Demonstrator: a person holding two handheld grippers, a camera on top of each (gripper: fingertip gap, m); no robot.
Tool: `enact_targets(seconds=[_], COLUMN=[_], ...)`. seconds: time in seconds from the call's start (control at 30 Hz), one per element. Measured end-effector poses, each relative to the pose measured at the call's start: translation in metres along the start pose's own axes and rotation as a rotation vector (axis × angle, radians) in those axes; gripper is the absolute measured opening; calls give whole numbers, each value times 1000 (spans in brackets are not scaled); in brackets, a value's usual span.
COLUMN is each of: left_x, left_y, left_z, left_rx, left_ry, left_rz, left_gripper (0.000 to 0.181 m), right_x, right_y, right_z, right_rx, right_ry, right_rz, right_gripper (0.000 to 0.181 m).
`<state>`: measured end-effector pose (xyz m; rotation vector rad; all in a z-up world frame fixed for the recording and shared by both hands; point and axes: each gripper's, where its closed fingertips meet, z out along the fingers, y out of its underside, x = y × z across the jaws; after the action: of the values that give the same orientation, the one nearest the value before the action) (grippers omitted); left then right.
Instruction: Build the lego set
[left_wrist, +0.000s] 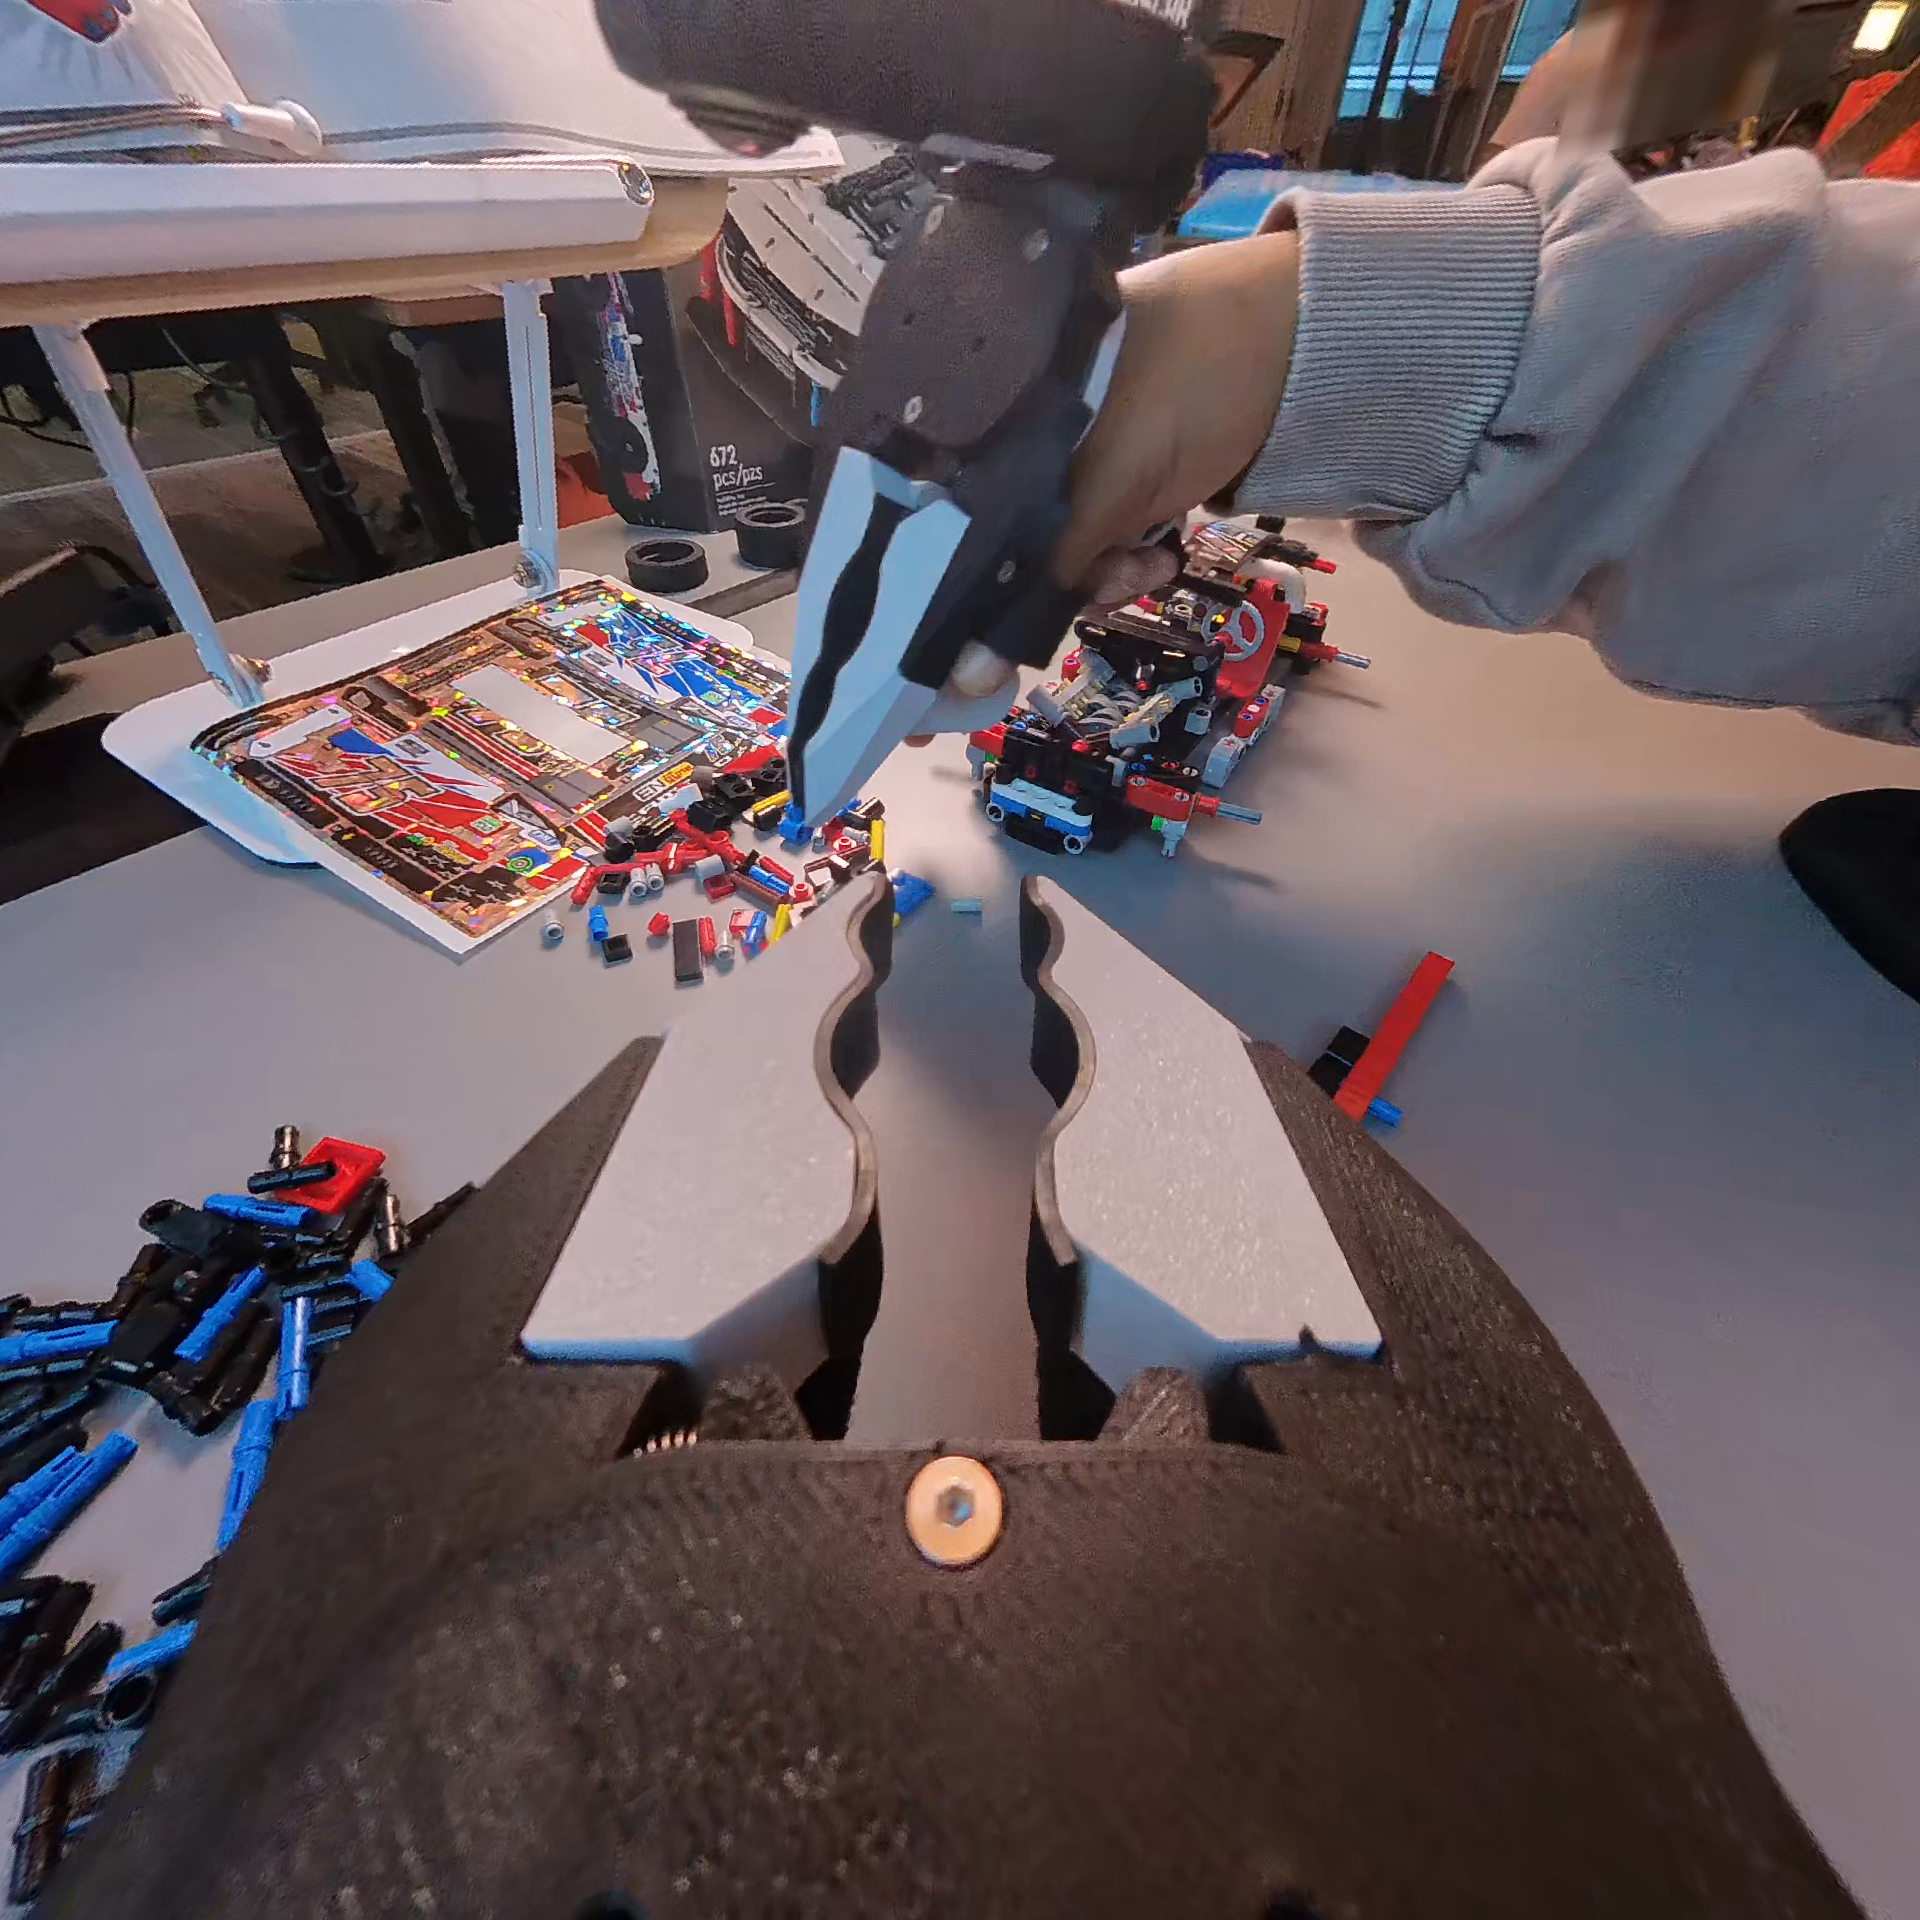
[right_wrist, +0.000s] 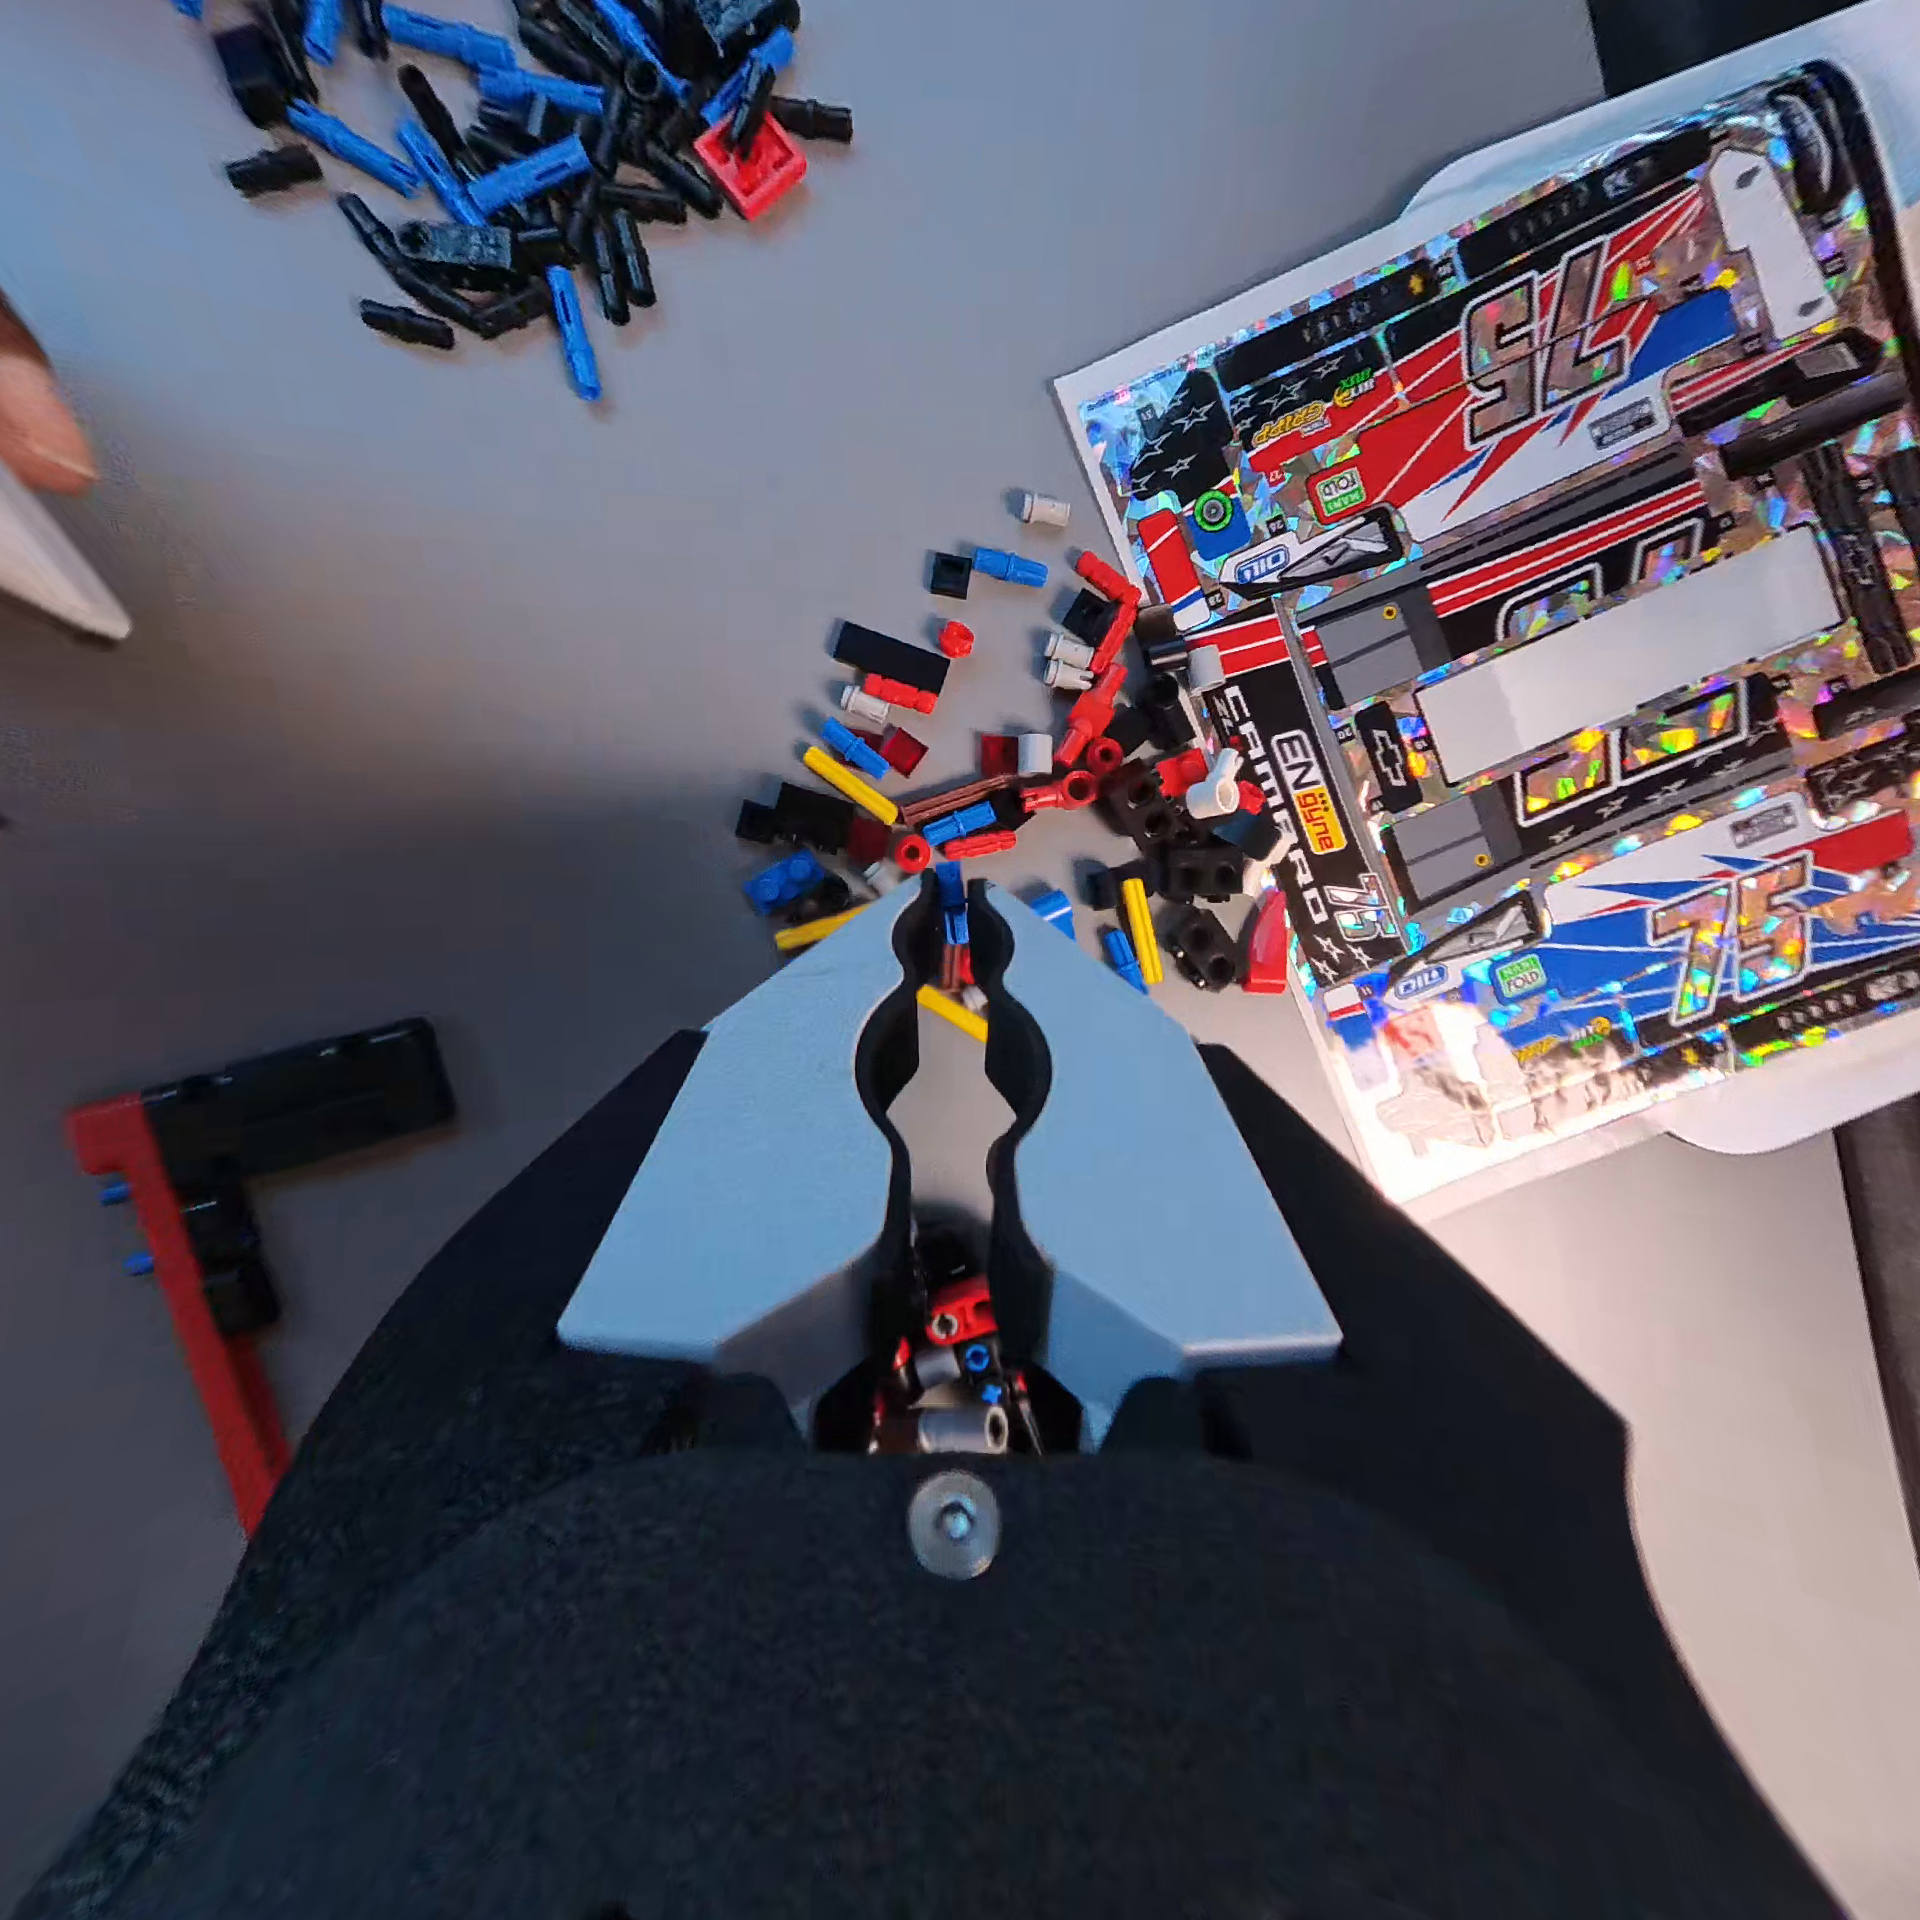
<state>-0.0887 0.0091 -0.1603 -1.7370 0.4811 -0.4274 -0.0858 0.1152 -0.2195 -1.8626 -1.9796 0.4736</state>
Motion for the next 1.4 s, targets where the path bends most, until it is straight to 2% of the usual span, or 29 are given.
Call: enact_targets(seconds=[0.23,0.4,0.57,0.77,0.83,0.93,1.07,1.13,1.23,1.33,1.4], left_x=[25,47,47,47,46,44,37,33,28,32,43], left_y=[-1,9,11,13,13,13,12,12,14,16,23], left_z=[5,14,15,15,15,15,13,12,11,12,15], left_rx=[-11,-48,-54,-64,-64,-66,-66,-66,-79,-87,-122], left_ry=[45,96,103,104,102,99,78,71,73,100,165], left_rz=[99,142,122,124,121,115,111,95,67,65,79], left_gripper=[21,23,23,23,23,24,25,26,29,32,37], right_x=[-8,-4,-10,-3,0,0,-1,-4,-16,-23,-12], right_y=[-16,-14,-30,-26,-23,-34,-50,-38,9,72,107], right_z=[10,20,22,31,33,23,-25,-54,-86,-99,-103], right_rx=[40,-12,50,-24,-36,40,265,322,292,136,-5], right_ry=[-33,-1,-29,15,27,45,65,77,56,16,62], right_rz=[-44,-84,-85,-96,-93,-73,-13,-2,-102,-180,-187], right_gripper=[2,3,3,4,10,21,28,29,37,62,75])
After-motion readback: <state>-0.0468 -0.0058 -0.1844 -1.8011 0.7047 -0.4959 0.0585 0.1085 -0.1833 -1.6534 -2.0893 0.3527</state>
